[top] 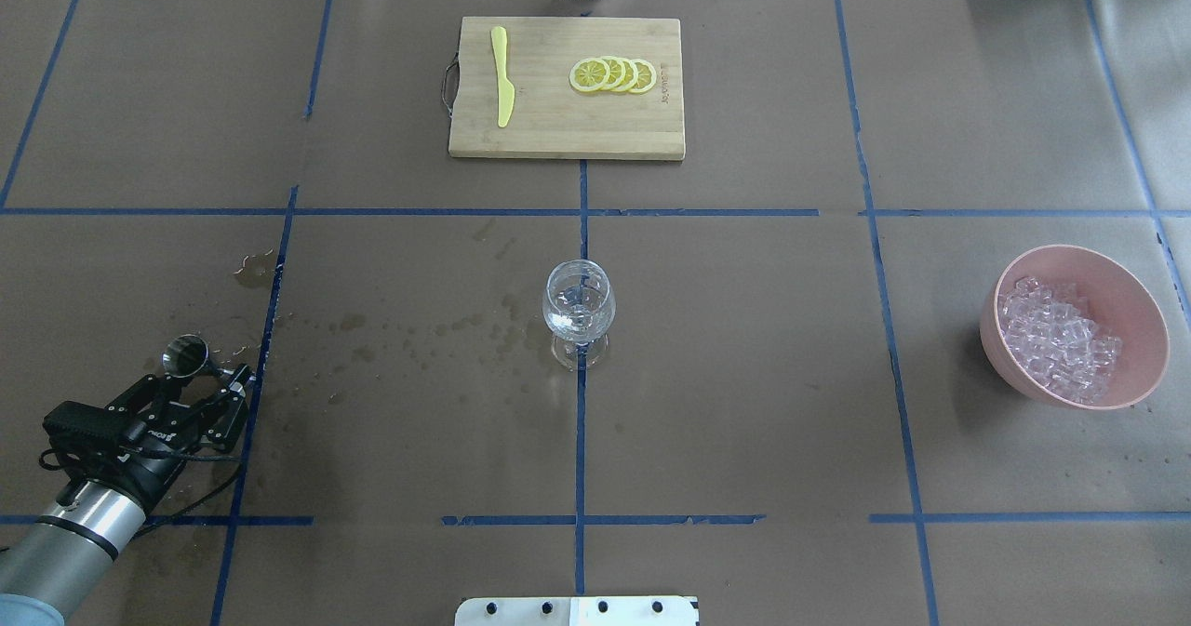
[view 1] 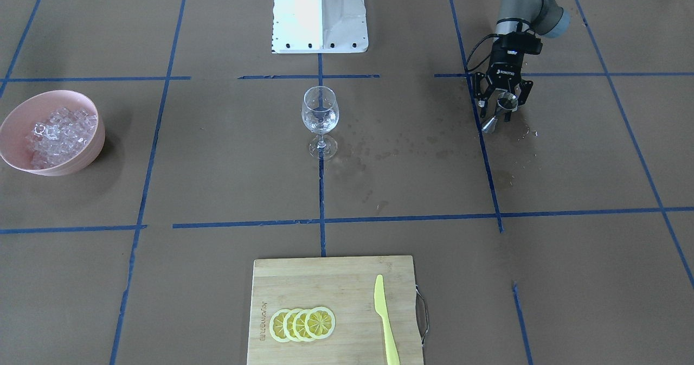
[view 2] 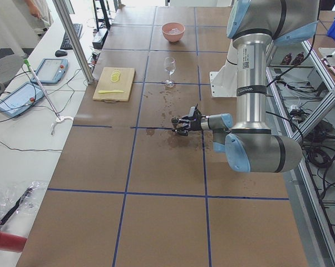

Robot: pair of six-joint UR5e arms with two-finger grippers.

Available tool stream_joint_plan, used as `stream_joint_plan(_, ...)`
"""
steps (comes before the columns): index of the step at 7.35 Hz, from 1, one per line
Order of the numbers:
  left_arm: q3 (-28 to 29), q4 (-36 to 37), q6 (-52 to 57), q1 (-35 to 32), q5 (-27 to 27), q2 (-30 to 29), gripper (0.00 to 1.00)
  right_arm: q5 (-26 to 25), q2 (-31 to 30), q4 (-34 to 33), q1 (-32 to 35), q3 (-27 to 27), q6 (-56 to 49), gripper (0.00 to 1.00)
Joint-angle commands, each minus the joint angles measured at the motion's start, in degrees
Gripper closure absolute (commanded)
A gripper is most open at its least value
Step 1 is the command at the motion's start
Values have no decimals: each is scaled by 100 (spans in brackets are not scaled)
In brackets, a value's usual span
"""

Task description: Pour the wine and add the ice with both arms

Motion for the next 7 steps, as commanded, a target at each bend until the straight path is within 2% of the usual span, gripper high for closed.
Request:
stream_joint_plan(1, 37, -7, 0, 0, -5, -6, 39, 0, 6, 0, 0, -10, 0, 0)
stream_joint_plan(3, 28, -7, 0, 0, -5, -6, 39, 0, 15, 0, 0, -10, 0, 0)
stream_joint_plan(4, 46, -16, 0, 0, -5, -49, 47, 0, 15, 0, 0, -19, 0, 0)
stream_joint_plan(5, 37, -16, 0, 0, -5, -50, 60, 0, 15, 0, 0, -19, 0, 0)
stream_joint_plan(7, 64, -121, 0, -8, 3, -59, 74, 0, 24, 0, 0, -28, 0, 0)
